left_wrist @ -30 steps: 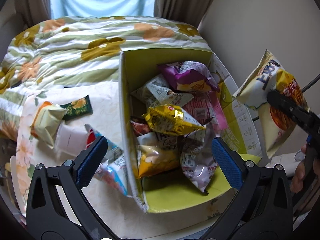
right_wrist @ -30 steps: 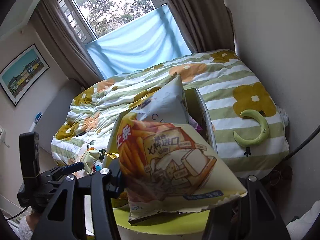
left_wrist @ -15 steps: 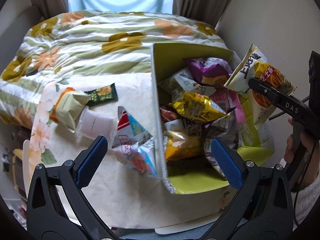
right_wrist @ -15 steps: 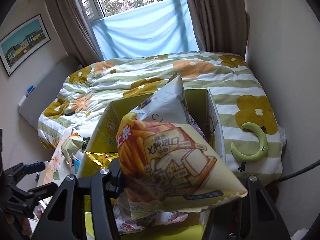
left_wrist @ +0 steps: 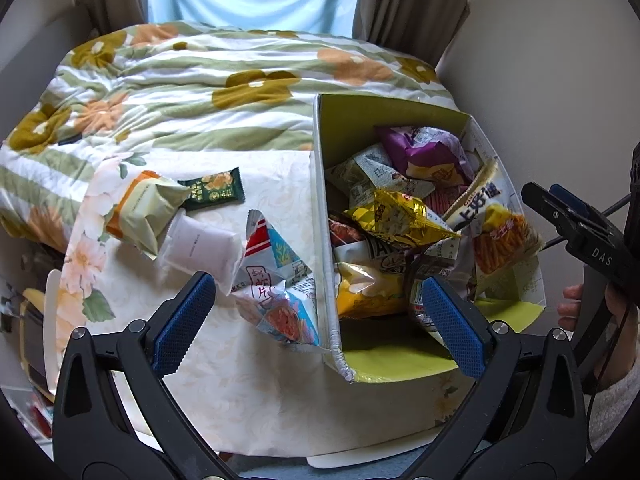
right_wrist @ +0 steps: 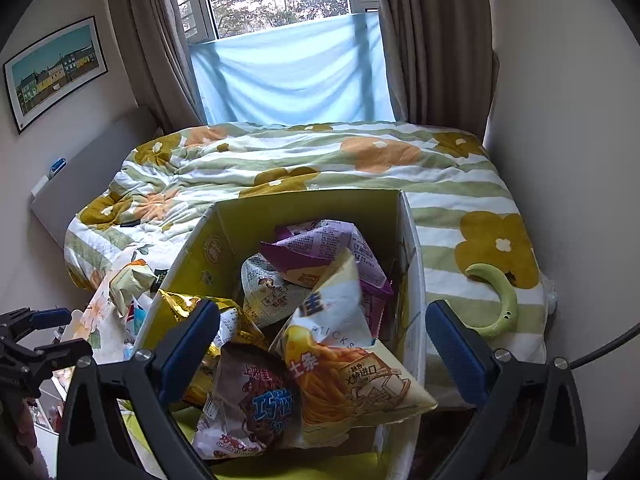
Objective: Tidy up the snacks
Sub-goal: 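Withdraw both tools from the box toward the remaining snacks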
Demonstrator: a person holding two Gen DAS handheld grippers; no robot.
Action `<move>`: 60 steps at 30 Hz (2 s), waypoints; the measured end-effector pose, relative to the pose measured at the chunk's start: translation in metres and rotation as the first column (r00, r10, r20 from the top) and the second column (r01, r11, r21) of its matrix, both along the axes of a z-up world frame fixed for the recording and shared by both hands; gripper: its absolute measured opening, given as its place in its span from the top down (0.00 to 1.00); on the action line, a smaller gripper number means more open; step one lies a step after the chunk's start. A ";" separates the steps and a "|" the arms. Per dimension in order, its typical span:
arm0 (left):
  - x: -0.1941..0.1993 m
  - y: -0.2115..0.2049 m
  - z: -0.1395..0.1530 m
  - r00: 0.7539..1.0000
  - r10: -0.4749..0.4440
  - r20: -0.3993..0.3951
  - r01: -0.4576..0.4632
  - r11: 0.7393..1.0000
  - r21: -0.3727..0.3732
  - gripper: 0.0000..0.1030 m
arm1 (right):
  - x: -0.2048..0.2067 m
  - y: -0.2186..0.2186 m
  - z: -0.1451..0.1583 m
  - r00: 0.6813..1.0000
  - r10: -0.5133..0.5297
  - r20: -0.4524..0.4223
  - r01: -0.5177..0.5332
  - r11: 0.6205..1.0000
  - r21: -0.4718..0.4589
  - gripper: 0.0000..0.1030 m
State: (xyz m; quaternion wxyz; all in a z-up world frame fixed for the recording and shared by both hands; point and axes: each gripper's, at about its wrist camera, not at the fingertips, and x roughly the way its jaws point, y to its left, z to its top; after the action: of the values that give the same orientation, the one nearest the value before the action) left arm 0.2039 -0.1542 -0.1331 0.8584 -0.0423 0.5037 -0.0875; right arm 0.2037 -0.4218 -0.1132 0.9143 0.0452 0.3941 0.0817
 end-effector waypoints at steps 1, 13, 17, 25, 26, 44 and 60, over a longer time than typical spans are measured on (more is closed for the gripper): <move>-0.001 0.000 0.002 1.000 -0.001 0.006 0.001 1.000 0.001 0.01 | -0.002 0.000 0.002 1.000 -0.001 -0.003 0.001 1.000 0.005 0.01; -0.029 0.008 0.028 0.996 0.003 0.085 -0.003 1.000 -0.009 0.01 | -0.041 0.008 0.036 1.000 -0.011 0.009 0.011 1.000 0.024 0.01; -0.044 0.022 0.040 0.993 0.030 0.115 -0.030 1.000 -0.001 0.01 | -0.053 0.019 0.053 0.999 0.024 0.026 -0.025 0.999 0.032 0.01; -0.074 0.073 0.054 0.980 0.130 0.154 -0.135 0.991 0.023 0.01 | -0.066 0.052 0.070 0.991 0.110 0.071 -0.114 0.992 0.054 0.01; -0.076 0.081 0.054 0.978 0.142 0.155 -0.147 0.989 0.020 0.01 | -0.067 0.059 0.072 0.990 0.118 0.077 -0.123 0.991 0.055 0.01; -0.027 0.225 0.033 0.992 0.081 0.101 -0.083 0.996 0.022 0.01 | -0.054 0.218 0.030 0.997 0.070 0.014 -0.071 0.996 0.062 0.01; 0.075 0.279 -0.028 0.983 -0.183 -0.022 0.184 0.982 0.035 0.01 | -0.046 0.284 -0.037 0.927 -0.358 -0.110 0.369 0.924 0.101 0.01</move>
State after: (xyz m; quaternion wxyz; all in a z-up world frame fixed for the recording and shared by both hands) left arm 0.2792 0.1249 -0.1612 0.8426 0.0193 0.5148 -0.1566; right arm 0.1576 -0.1375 -0.1499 0.8907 0.1758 0.4136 -0.0680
